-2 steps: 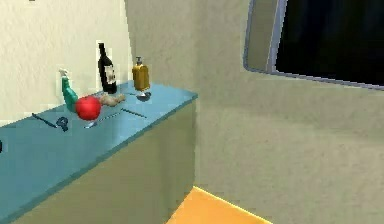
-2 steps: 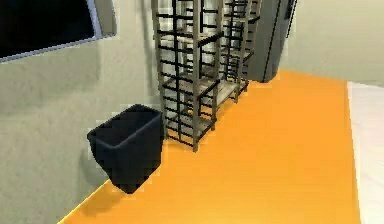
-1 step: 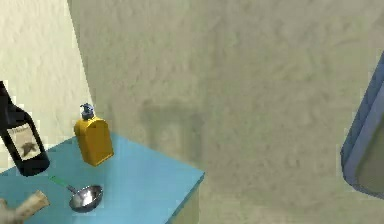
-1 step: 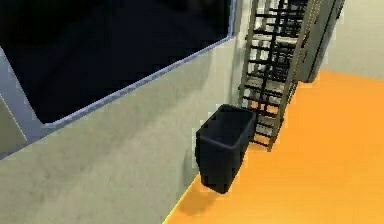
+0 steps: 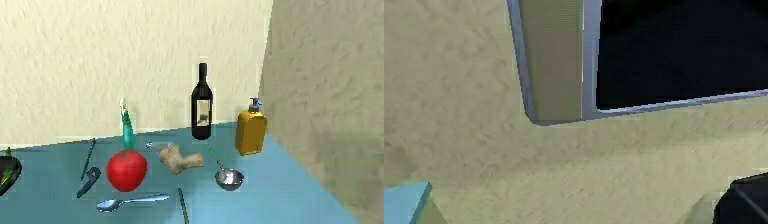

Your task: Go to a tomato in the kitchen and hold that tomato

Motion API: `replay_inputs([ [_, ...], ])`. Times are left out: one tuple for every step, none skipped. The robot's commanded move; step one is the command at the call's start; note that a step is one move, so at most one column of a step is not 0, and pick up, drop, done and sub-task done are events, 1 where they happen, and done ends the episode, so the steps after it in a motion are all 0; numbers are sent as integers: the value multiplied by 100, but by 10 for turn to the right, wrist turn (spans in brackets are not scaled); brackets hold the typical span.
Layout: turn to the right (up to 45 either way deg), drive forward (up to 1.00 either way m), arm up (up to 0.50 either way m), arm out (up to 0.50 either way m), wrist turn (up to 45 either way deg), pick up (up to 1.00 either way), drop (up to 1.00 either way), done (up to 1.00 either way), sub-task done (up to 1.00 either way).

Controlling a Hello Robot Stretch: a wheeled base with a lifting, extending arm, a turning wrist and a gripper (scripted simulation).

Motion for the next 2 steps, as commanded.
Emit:
replay_inputs([
  [-450, 0, 0, 0, 0, 0, 0, 0, 0],
  [-450, 0, 0, 0, 0, 0, 0, 0, 0],
])
